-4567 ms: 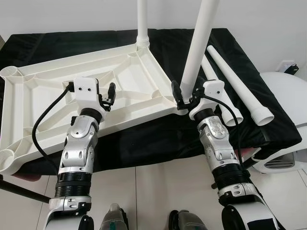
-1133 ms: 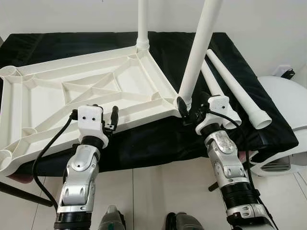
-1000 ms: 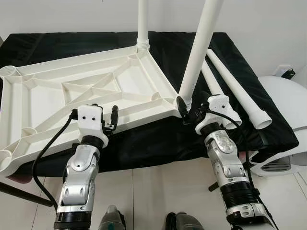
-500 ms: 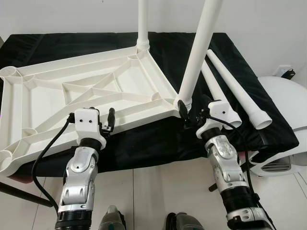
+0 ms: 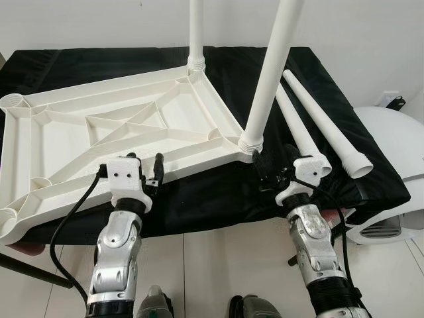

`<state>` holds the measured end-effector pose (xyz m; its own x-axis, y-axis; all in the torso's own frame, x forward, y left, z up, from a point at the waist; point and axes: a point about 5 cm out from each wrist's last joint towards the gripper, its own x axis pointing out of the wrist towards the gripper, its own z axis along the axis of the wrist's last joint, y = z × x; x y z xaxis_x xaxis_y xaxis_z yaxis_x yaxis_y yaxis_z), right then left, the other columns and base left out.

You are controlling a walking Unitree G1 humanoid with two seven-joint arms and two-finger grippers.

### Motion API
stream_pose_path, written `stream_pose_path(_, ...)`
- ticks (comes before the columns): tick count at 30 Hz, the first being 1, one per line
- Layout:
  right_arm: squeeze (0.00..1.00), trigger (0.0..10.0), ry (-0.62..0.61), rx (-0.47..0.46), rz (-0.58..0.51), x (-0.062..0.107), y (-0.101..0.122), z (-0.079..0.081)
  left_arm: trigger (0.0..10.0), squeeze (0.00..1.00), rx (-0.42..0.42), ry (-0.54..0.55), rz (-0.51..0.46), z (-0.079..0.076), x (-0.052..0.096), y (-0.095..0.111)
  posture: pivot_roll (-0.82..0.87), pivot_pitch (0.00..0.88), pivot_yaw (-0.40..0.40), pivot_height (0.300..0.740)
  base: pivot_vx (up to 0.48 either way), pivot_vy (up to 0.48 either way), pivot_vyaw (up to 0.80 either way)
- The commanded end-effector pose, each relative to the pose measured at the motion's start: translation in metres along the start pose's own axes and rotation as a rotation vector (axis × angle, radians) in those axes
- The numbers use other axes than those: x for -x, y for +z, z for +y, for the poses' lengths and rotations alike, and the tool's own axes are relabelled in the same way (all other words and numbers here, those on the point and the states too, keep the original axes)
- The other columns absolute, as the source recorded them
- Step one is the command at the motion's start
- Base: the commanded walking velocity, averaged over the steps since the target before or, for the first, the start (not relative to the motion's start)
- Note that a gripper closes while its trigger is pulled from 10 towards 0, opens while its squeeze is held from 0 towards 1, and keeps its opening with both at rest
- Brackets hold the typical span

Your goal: Building children table

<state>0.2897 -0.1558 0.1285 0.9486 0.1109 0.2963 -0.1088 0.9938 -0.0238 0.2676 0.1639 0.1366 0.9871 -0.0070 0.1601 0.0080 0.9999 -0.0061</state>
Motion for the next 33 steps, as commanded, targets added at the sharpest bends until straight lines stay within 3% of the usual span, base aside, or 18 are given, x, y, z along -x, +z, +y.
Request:
stream_pose_path(1, 0.0, 10.0, -0.024, 0.011, -0.013, 0.003, 0.002, -0.003, 10.0, 0.0, 0.008, 0.127, -0.015, 0.008, 0.003, 0.002, 0.03, 0.097, -0.023, 0.74, 0.0, 0.0, 0.0)
stream_pose_path(14, 0.0, 10.0, -0.157, 0.061, -0.01, 0.017, -0.001, -0.025, 10.0, 0.0, 0.007, 0.16, 0.009, 0.018, 0.018, -0.007, 0.03, 0.097, -0.025, 0.74, 0.0, 0.0, 0.0)
stream_pose_path(33, 0.0, 10.0, -0.133, 0.062, 0.022, 0.039, -0.002, -0.02, 10.0, 0.0, 0.041, 0.147, 0.006, 0.017, 0.033, -0.006, 0.03, 0.128, -0.025, 0.74, 0.0, 0.0, 0.0)
